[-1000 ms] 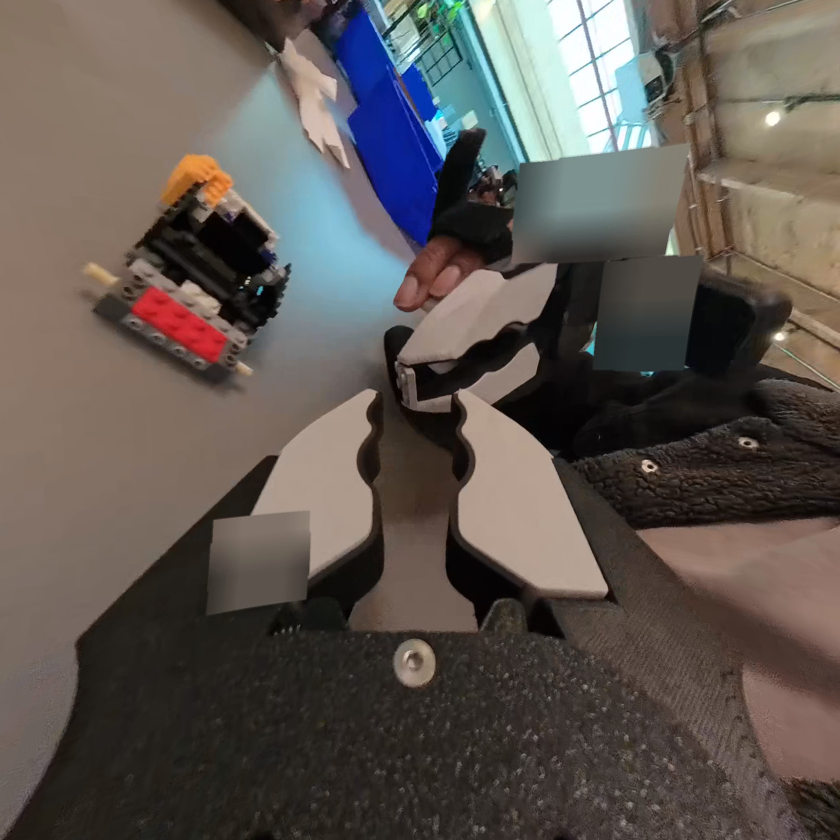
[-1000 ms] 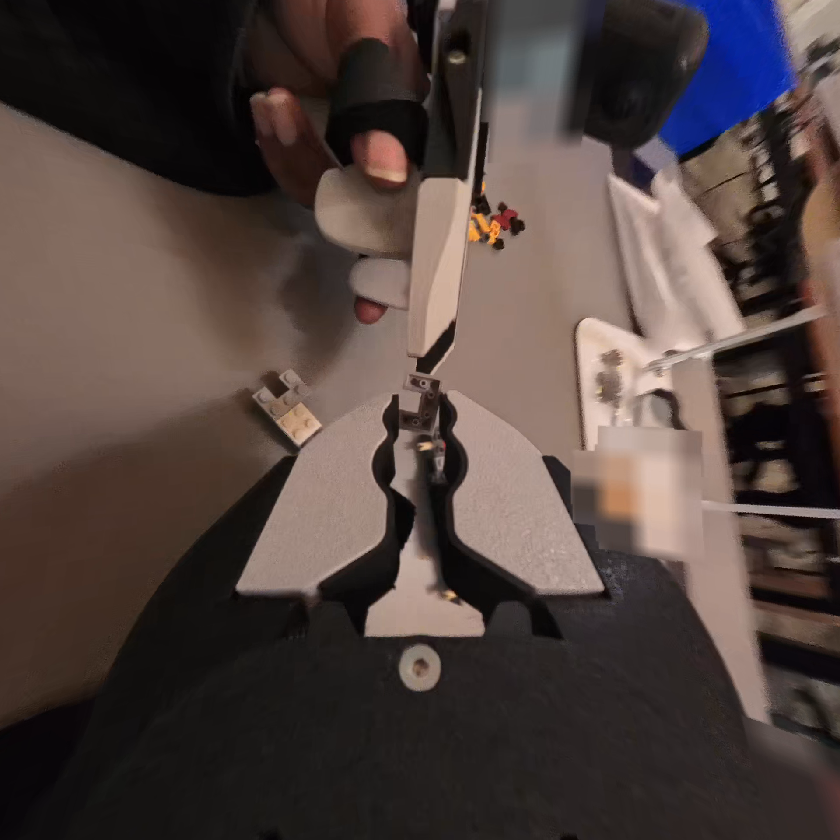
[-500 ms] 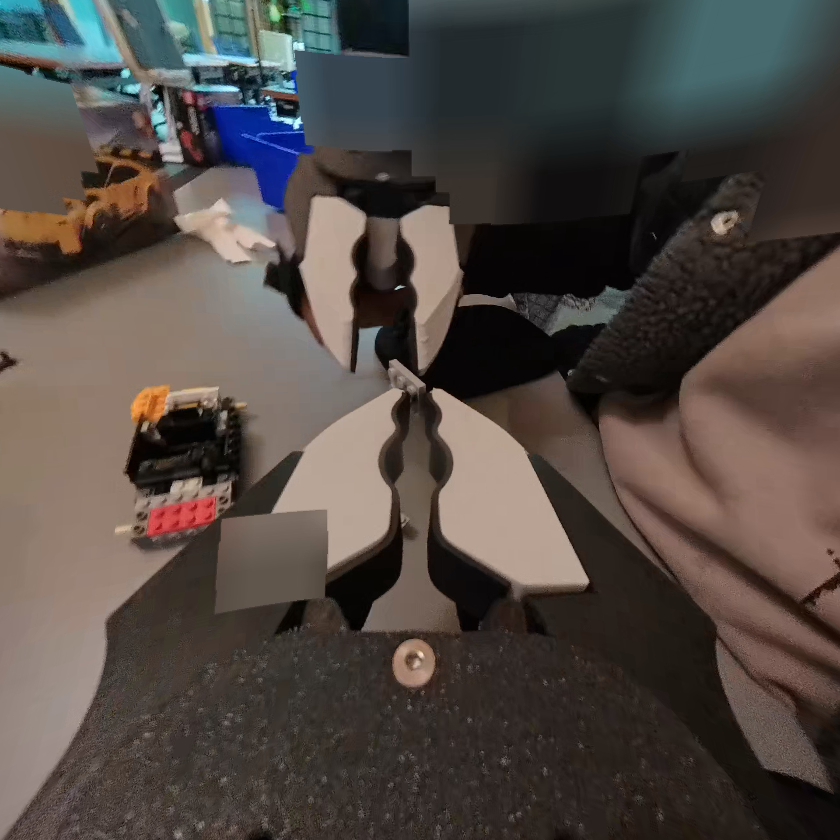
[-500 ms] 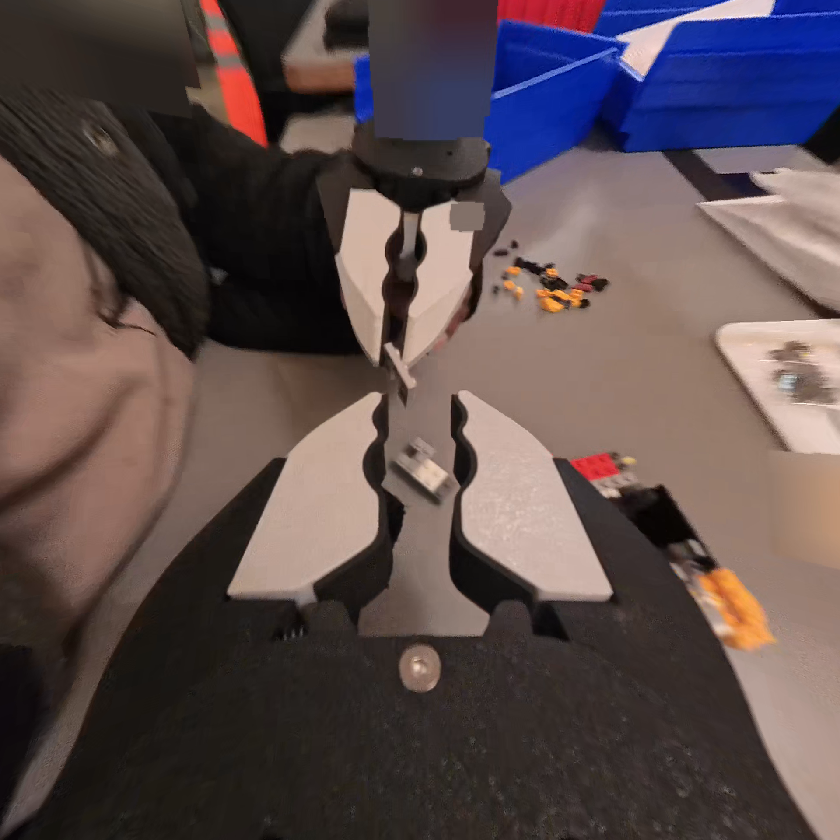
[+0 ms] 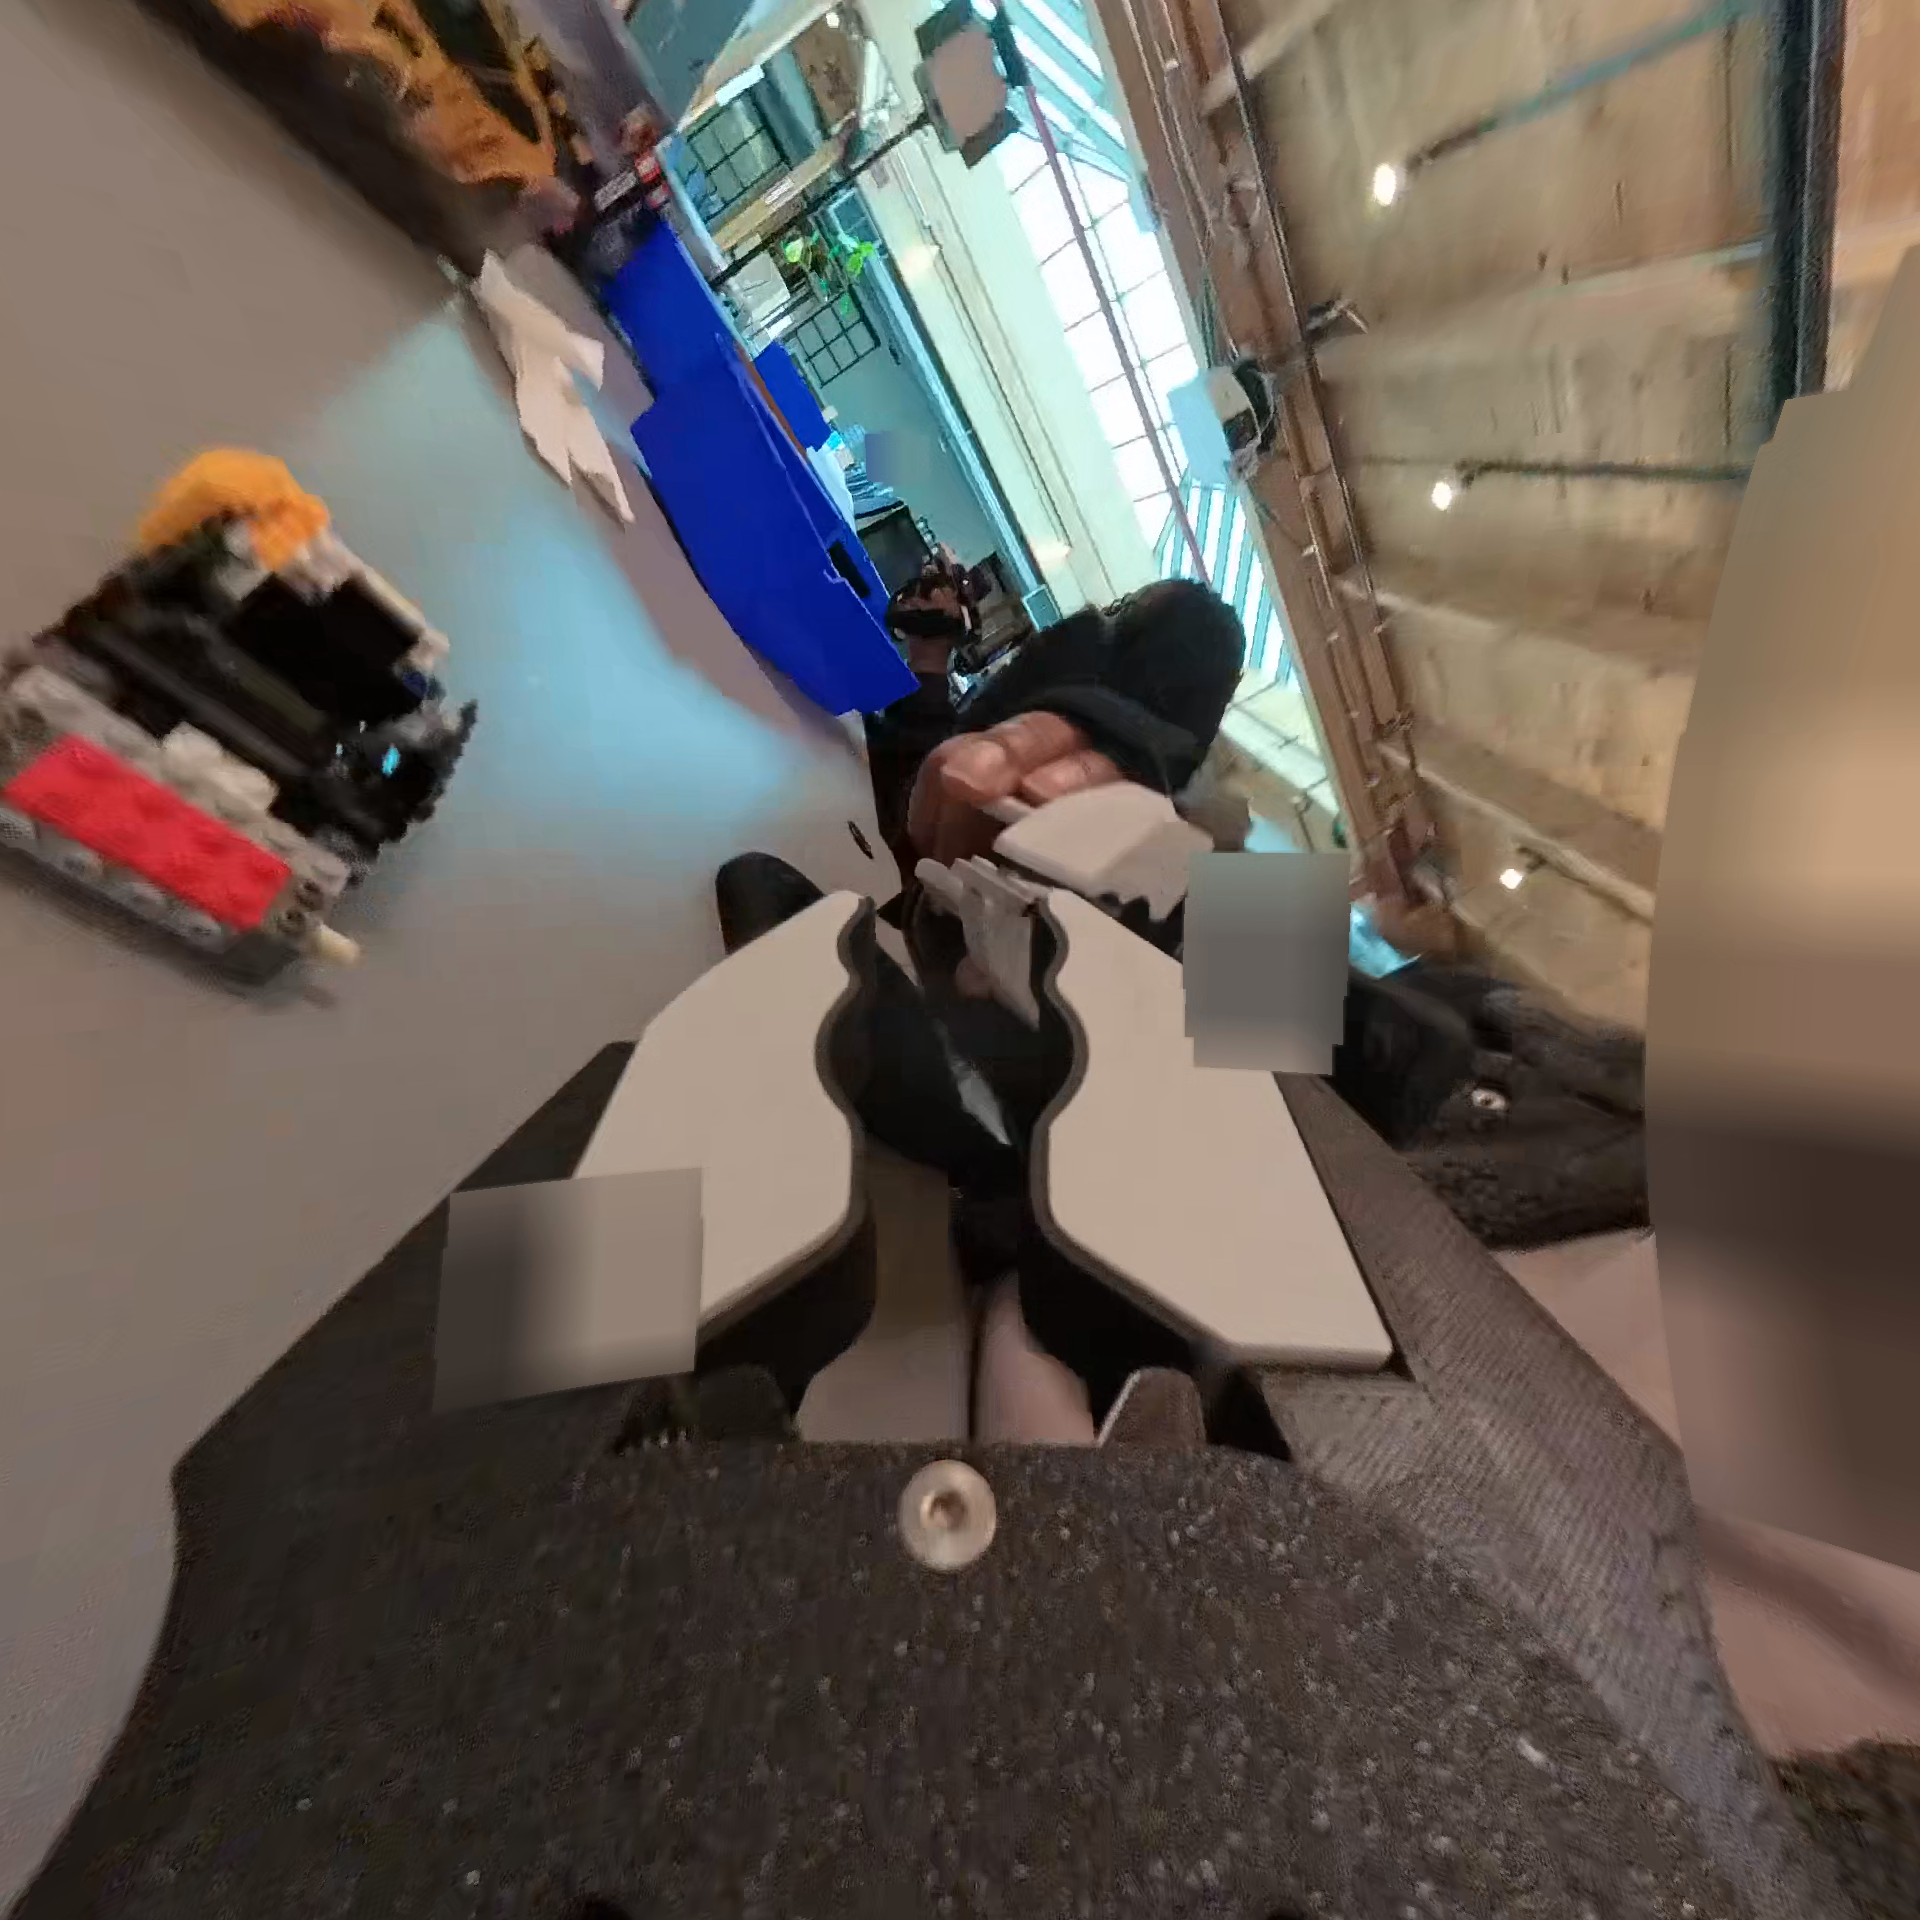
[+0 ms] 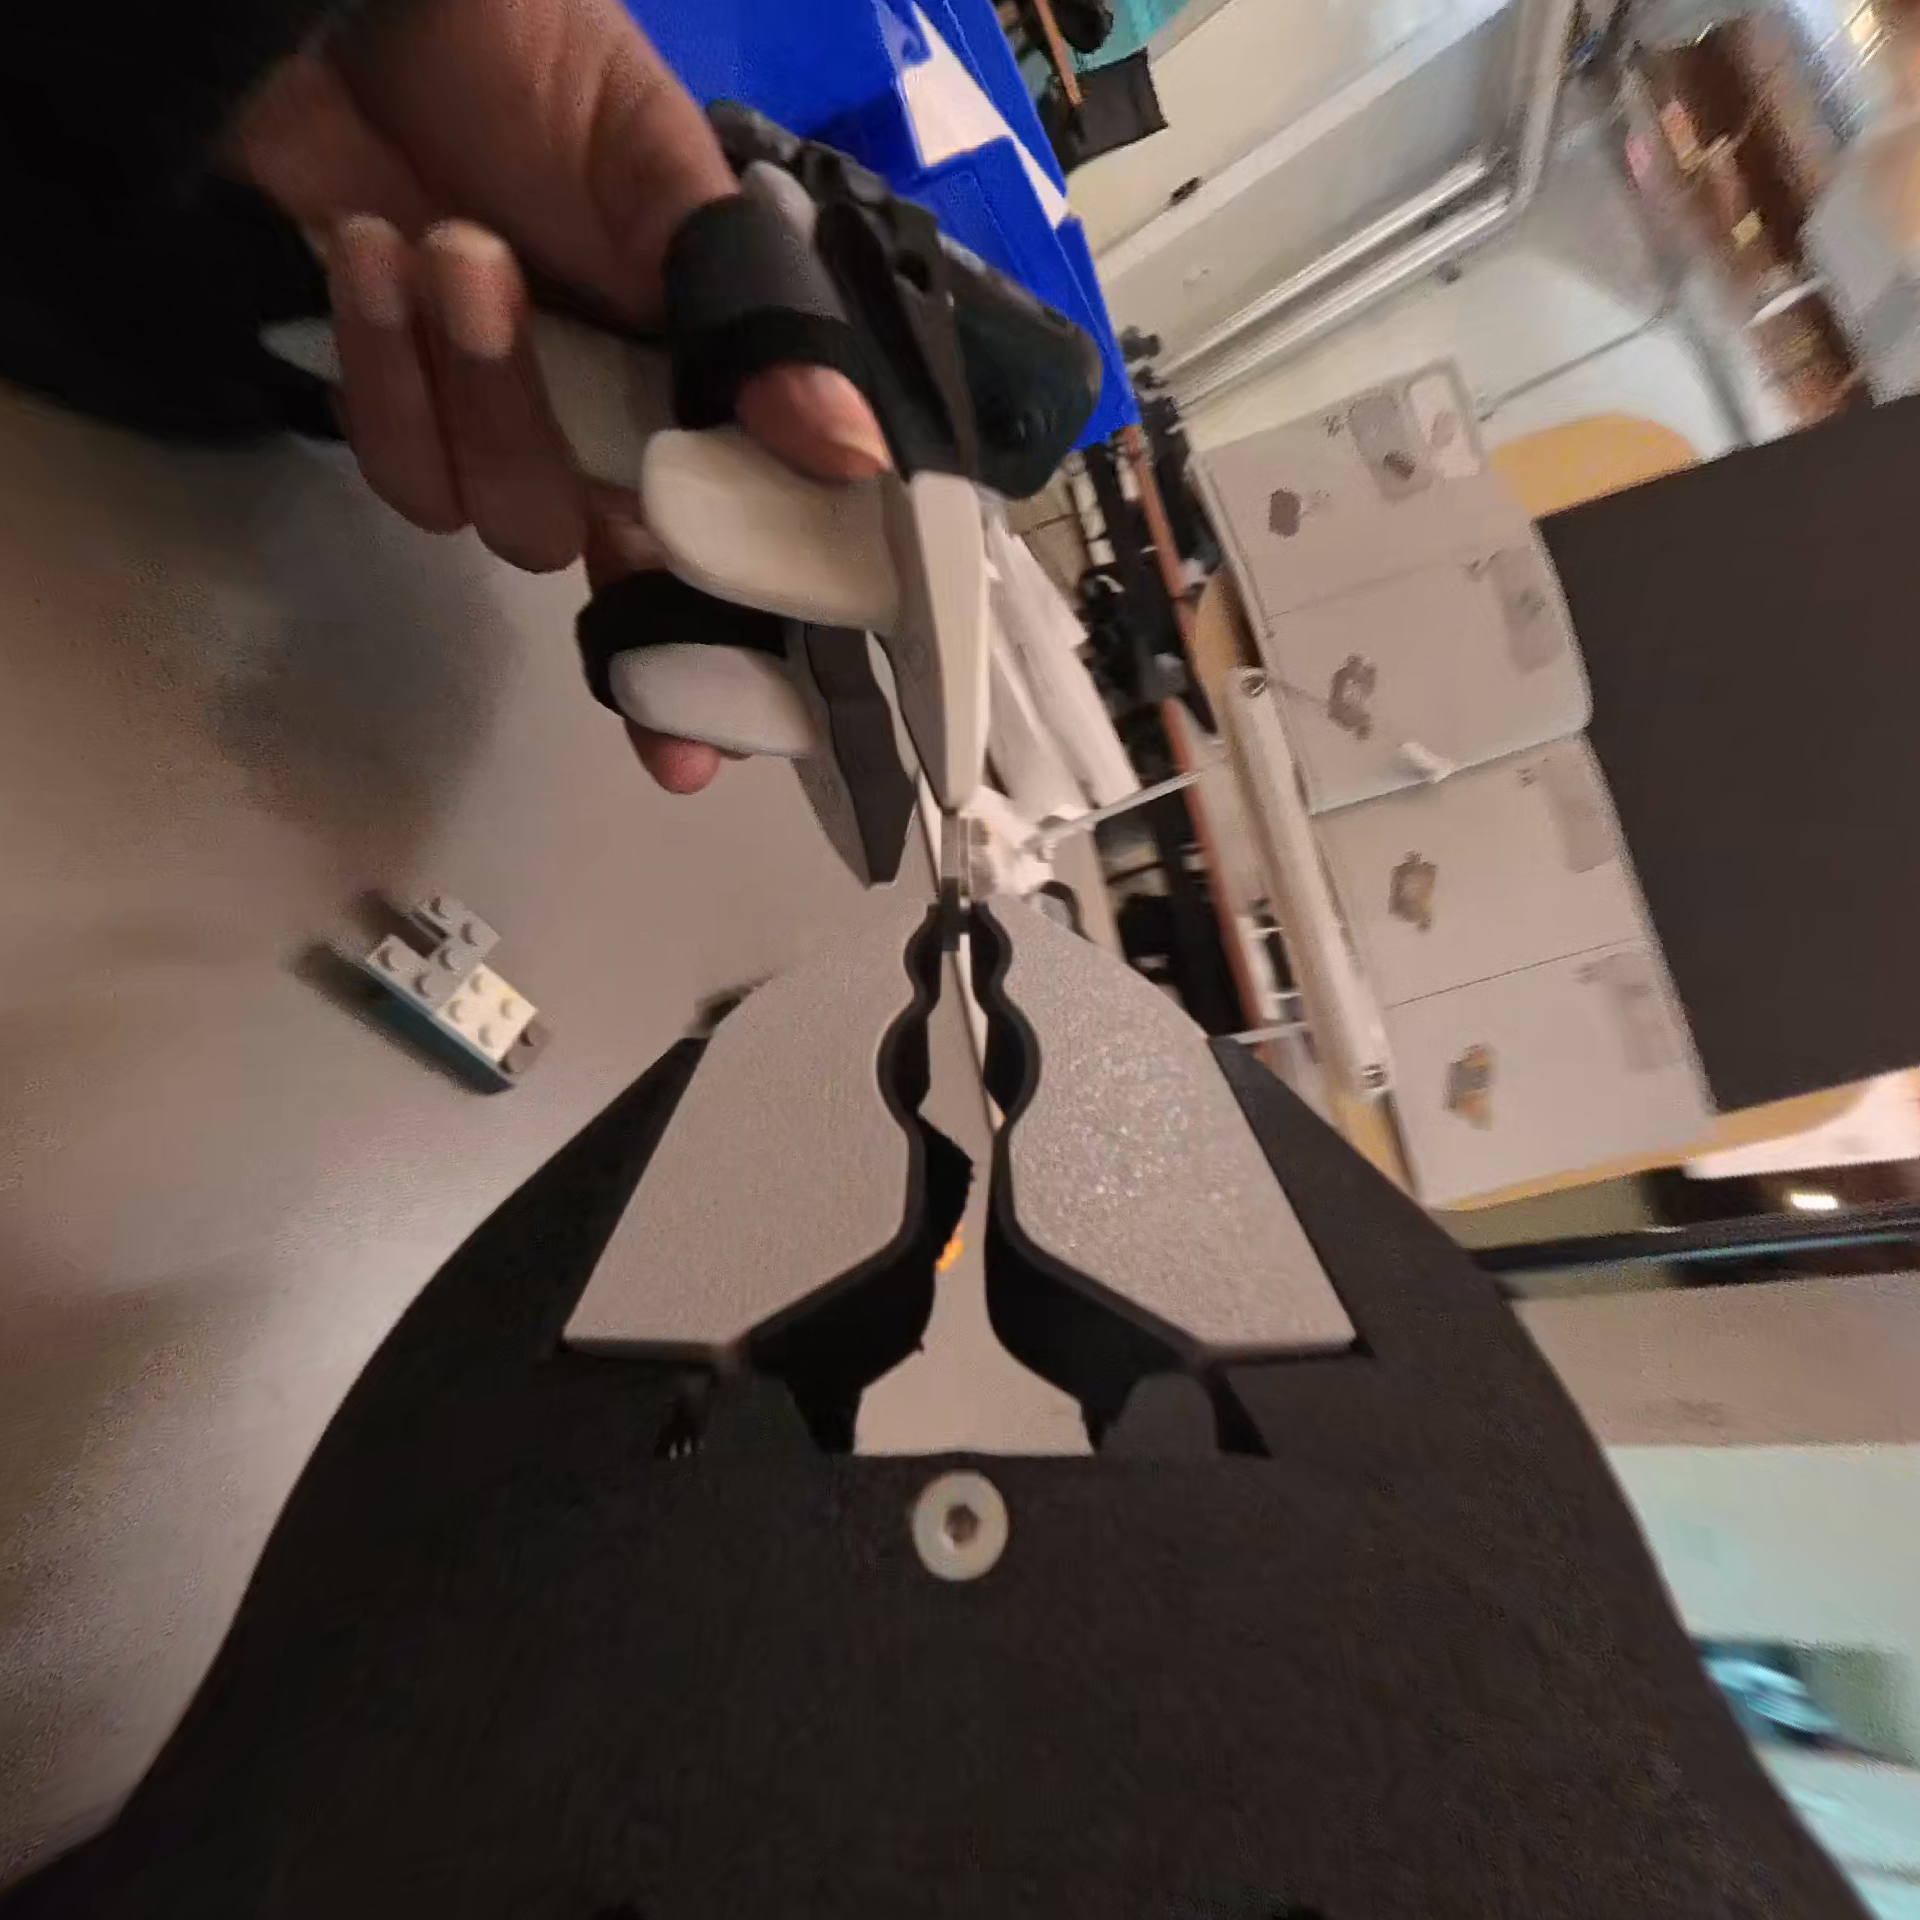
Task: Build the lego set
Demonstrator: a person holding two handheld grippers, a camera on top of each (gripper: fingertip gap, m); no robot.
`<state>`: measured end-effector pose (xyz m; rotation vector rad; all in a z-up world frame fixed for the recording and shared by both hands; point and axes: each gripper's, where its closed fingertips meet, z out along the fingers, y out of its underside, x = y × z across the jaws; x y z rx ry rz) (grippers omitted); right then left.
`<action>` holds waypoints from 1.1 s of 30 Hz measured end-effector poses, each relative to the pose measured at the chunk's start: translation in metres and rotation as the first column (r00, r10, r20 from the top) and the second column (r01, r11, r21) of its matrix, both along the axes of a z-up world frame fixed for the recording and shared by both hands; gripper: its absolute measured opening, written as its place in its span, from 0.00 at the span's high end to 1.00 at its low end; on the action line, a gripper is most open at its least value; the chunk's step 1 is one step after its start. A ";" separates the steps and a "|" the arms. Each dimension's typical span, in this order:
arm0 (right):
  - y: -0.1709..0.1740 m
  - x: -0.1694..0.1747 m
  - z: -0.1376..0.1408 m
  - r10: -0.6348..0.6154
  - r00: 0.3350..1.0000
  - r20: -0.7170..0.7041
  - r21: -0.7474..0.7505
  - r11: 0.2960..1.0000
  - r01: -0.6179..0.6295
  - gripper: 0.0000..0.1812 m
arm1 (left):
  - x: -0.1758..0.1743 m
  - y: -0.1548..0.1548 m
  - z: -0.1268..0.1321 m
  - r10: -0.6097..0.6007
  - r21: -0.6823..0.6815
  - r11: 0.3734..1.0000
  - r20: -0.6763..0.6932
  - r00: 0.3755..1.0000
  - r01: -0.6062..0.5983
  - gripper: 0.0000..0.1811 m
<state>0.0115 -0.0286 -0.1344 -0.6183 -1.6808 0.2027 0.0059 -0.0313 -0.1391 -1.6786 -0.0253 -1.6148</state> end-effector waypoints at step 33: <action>-0.012 0.001 -0.047 0.608 0.742 0.282 -0.925 0.378 0.042 0.97 | 0.013 -0.010 -0.046 0.031 0.218 0.963 -0.680 0.733 0.161 0.93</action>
